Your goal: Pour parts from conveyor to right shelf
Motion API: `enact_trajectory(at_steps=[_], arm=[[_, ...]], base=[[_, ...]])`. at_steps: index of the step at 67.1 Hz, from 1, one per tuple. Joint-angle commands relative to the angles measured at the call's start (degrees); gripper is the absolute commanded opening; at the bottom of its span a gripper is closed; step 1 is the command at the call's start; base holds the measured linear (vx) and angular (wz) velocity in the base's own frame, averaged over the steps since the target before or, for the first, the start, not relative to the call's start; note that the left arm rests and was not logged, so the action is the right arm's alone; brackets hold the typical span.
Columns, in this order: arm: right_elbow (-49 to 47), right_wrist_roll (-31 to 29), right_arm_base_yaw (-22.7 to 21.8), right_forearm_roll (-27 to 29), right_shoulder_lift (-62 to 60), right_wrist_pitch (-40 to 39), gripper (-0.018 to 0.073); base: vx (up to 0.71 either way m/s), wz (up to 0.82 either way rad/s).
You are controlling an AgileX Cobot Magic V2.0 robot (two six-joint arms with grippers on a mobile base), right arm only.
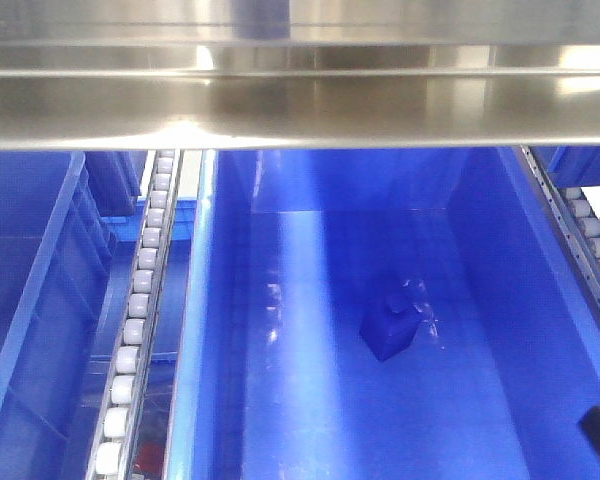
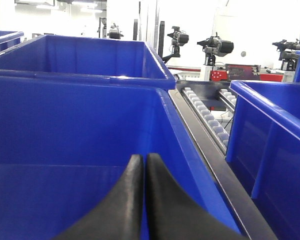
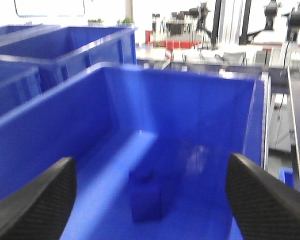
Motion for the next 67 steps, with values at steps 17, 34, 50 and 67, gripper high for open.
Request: enact_trajectory(at_steps=[17,34,50,67], arm=[[-1.19,-0.50,-0.12,-0.43,0.67,-4.63,0.0137],[-1.19,-0.44,-0.12,-0.24,0.67,-4.63,-0.0009],[-1.19,-0.49,-0.12,-0.24,0.67,-4.63,-0.0008],[-1.19,-0.55,-0.29,-1.17,0.67,-3.87,-0.0008]], base=[[0.00,0.00],[0.00,0.00],[0.00,0.00],[0.00,0.00]])
